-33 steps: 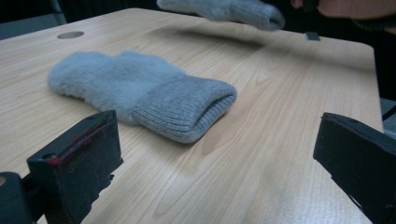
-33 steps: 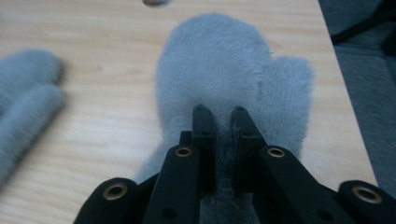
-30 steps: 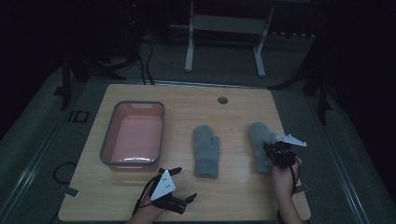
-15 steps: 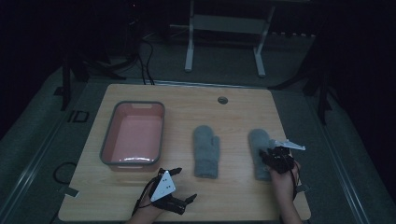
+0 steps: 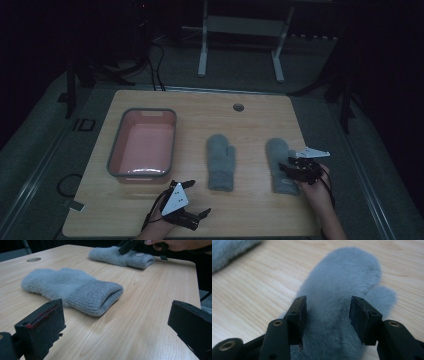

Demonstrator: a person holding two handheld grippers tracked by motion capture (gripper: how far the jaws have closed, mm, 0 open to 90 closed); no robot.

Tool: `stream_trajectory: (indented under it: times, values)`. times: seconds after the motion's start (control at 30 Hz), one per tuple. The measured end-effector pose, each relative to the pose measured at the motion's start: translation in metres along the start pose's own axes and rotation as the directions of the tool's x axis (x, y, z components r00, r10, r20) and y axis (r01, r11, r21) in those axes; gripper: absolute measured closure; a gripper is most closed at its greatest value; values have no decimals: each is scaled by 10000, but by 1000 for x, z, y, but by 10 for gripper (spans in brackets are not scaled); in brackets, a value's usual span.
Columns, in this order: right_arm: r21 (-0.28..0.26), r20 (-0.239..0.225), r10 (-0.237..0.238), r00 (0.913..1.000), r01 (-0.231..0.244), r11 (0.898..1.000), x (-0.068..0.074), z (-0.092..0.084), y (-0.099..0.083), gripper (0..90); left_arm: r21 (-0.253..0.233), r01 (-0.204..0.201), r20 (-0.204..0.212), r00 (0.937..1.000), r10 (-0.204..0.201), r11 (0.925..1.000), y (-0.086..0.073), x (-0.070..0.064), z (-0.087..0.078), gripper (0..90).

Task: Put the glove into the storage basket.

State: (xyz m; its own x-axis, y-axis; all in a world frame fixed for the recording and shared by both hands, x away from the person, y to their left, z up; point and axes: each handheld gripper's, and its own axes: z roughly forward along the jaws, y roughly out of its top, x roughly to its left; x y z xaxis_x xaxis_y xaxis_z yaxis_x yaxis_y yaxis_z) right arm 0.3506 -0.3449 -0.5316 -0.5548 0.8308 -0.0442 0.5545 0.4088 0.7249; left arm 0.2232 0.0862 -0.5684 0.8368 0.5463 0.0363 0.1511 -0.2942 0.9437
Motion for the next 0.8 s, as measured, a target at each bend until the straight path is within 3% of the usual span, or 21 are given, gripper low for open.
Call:
stream_trajectory:
  times: [0.13,0.23,0.27,0.33,0.47,0.53,0.67,0.73,0.8]
  values:
    - [313,-447,-22,9990,36,9995,-6,7,-4,462,-3,11,12,10000,-11,10000,0,0,0,12]
    - [340,-500,-304,9983,321,9989,-6,12,-6,476,6,26,15,10000,-26,10000,0,0,0,12]
    - [245,-370,-563,9977,573,9981,-3,12,-7,530,4,27,22,10000,-27,10000,0,0,0,12]
    - [166,-291,-603,9978,608,9980,0,13,-8,628,29,24,12,10000,-24,10000,0,0,0,12]
    - [-30,-55,175,9998,-175,9998,4,13,-10,790,33,40,-14,10000,-40,10000,0,0,1,12]
    - [-90,201,806,9965,-804,9967,7,11,-8,818,24,53,-14,10000,-53,10000,0,0,1,12]
    - [-154,592,1126,9919,-1119,9936,14,7,-2,832,11,63,-32,10000,-63,10000,0,0,1,12]
    - [-308,795,1476,9859,-1456,9889,23,0,8,836,26,43,-29,10000,-43,10000,0,0,1,12]
    - [-402,875,1508,9847,-1478,9882,31,-4,17,836,36,9,-19,10000,-9,10000,0,0,1,12]
